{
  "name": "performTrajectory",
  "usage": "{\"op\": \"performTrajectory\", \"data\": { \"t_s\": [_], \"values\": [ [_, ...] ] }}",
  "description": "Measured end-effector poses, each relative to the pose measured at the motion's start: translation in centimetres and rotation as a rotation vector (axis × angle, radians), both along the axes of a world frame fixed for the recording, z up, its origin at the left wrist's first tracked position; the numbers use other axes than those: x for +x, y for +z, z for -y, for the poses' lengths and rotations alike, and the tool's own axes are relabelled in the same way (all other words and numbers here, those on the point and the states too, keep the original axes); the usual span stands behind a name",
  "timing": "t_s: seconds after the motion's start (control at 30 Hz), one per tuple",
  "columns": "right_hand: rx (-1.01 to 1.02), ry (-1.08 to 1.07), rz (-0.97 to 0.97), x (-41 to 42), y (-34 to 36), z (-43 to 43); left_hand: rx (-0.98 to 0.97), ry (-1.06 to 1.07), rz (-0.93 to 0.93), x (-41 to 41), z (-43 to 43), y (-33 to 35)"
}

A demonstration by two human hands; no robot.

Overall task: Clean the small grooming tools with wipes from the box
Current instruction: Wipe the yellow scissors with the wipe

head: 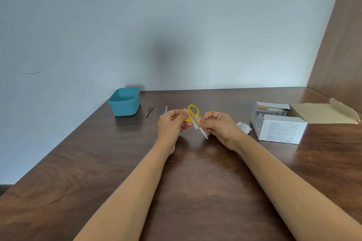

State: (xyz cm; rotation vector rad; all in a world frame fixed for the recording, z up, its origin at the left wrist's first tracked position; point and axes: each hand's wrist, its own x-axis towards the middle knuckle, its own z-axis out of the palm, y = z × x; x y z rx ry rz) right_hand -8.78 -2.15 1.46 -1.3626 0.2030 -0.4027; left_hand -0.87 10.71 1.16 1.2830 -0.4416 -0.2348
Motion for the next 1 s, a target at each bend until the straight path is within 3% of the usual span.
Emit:
{"op": "performTrajectory", "data": {
  "t_s": [0.17, 0.4, 0.6, 1.0],
  "values": [
    [-0.134, 0.136, -0.070, -0.3, 0.4, 0.3, 0.005, 0.025, 0.020, 0.0, 0.0, 0.0],
    [-0.083, -0.104, 0.024, -0.1, -0.3, -0.6, 0.030, 0.004, 0.025, 0.1, 0.2, -0.3],
    [-0.077, -0.188, 0.093, 0.2, -0.7, -0.7, 0.035, -0.003, 0.034, 0.1, 0.3, -0.4],
    [-0.111, 0.080, 0.025, -0.6, 0.0, -0.1, 0.012, 0.038, 0.064, 0.0, 0.2, 0.0]
  ]
}}
